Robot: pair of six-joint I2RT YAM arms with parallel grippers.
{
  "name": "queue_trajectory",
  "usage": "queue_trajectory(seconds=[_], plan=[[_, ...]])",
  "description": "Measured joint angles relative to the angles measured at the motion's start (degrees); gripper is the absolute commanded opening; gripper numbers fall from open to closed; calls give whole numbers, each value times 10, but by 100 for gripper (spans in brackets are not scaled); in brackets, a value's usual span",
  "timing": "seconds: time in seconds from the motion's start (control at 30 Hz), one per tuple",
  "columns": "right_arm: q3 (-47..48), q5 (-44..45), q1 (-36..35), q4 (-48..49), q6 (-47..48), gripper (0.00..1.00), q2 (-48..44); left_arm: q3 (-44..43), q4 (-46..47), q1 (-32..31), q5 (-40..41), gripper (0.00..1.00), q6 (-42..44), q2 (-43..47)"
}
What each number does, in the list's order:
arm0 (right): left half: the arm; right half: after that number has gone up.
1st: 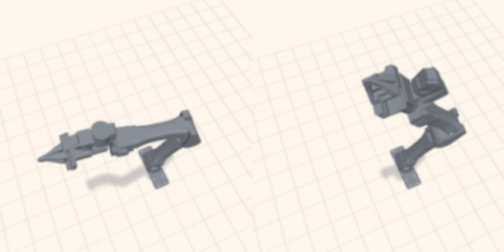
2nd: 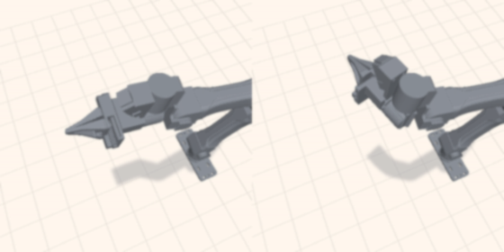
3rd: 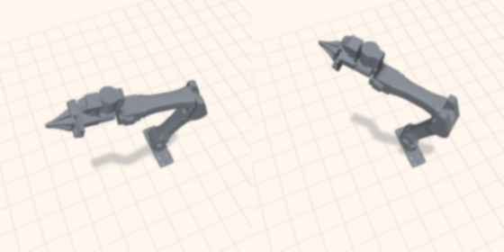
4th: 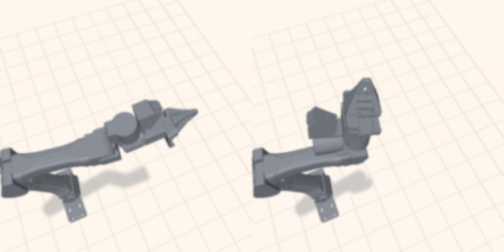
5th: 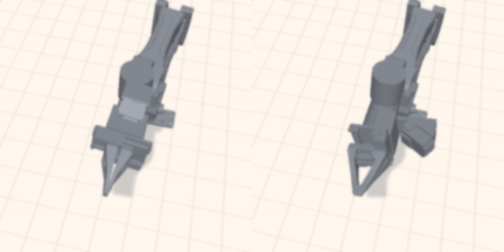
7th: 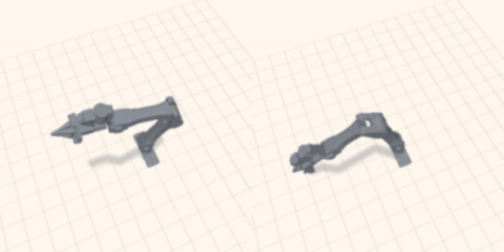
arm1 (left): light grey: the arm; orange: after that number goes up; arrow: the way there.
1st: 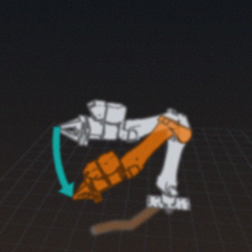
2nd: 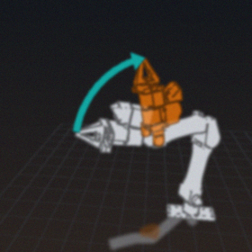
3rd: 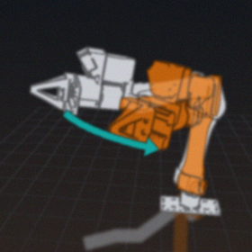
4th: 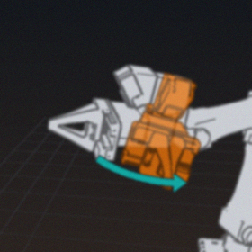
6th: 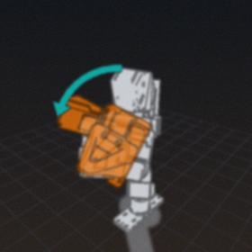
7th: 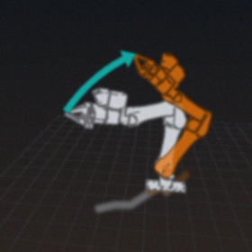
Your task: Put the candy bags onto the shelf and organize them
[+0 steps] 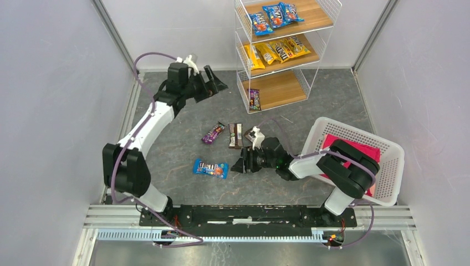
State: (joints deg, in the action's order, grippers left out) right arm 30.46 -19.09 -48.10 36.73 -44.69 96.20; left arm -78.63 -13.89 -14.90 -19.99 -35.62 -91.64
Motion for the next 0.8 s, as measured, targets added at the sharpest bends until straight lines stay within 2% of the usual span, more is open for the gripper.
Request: queue_trajectory(seconds=[0.07,0.23,0.33,0.4,0.57,0.8], plan=[[-20,2,0,1,0,73,-17,46,9,-1,4,93,-3,35],[-42,-1,1,9,1,73,-35,272,12,12,26,91,-24,220],[-43,-8,1,11,0,73,-35,376,6,9,30,91,-40,294],[-54,-16,1,28,-3,73,-35,436,1,6,35,86,-49,328],[-76,-30,1,64,-16,73,-35,509,-8,4,45,64,-68,349],[-77,-34,-7,72,-23,73,-35,534,-8,3,58,63,-86,332]])
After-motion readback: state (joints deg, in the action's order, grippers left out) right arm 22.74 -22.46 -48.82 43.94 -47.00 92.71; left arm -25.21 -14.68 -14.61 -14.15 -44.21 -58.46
